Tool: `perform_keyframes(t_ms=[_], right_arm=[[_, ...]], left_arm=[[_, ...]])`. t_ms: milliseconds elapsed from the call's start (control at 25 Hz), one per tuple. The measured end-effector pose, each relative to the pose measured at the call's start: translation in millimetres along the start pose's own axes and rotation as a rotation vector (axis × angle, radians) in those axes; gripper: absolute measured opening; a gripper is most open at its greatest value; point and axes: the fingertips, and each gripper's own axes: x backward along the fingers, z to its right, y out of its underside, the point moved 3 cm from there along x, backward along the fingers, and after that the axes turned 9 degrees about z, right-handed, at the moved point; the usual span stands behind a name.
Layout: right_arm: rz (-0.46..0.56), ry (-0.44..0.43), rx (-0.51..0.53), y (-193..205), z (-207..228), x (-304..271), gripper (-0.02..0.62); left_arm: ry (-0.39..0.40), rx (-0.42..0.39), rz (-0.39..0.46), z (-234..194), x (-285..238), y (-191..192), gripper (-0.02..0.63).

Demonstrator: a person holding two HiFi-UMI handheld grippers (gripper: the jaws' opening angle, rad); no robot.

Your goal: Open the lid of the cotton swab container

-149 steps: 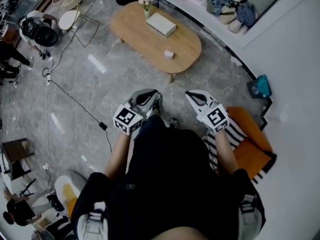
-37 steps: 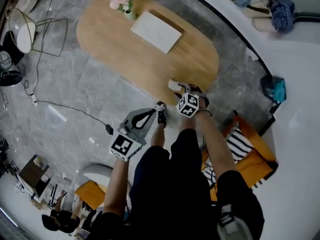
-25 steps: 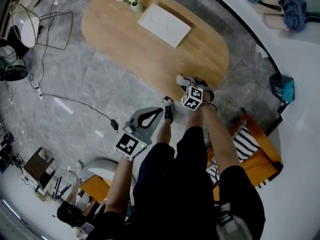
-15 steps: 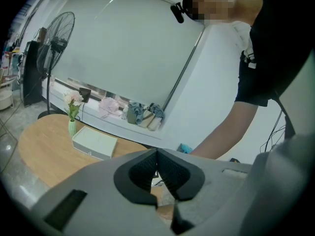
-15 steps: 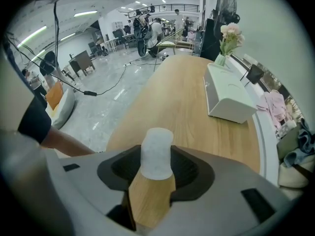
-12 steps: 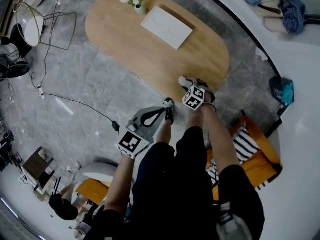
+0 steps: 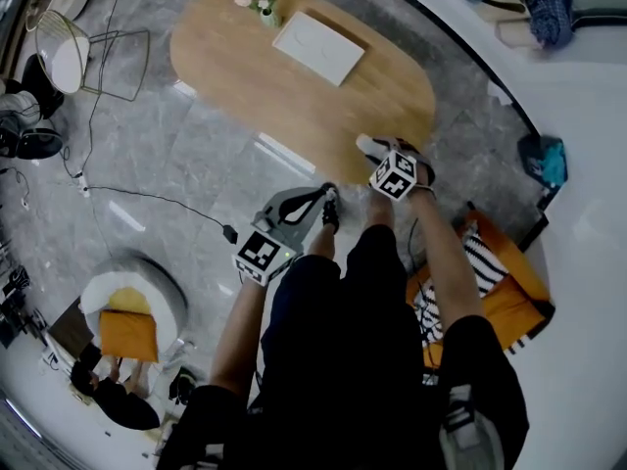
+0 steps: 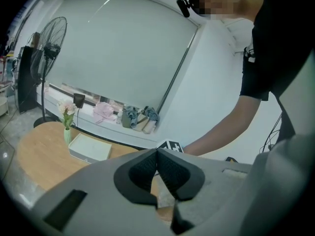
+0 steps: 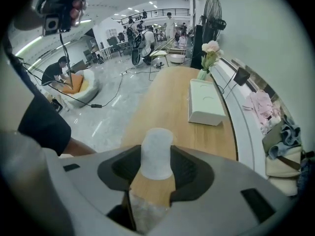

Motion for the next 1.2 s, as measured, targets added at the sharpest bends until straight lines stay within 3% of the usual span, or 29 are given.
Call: perform_keyframes(t_ms=[200,600,1080,1200], right_arm=[[0.023,0.019,-0.002,-12.7,-8.4,54.8,0.175],[0.052,-0.003,0.1,-49.6,-56.3,159.0,0.176],[0.039,-0.121,0.21,-103.2,-118.3,243.7,0.175],[0.036,-0.13,0.255,-121.2,-126.6,261.7,0.175]], left_arm=[[0.025,-0.029,-0.01,19.3,11.4,-4.9,0.0],[0.103,-0.1,0.022,55.0,23.4,-5.4,0.0],[0.233,-0.172,0.04,109.0,50.7,-6.3,0.0],[0.24,-0.202,0.042,115.1,55.2,-9.1,0.04]])
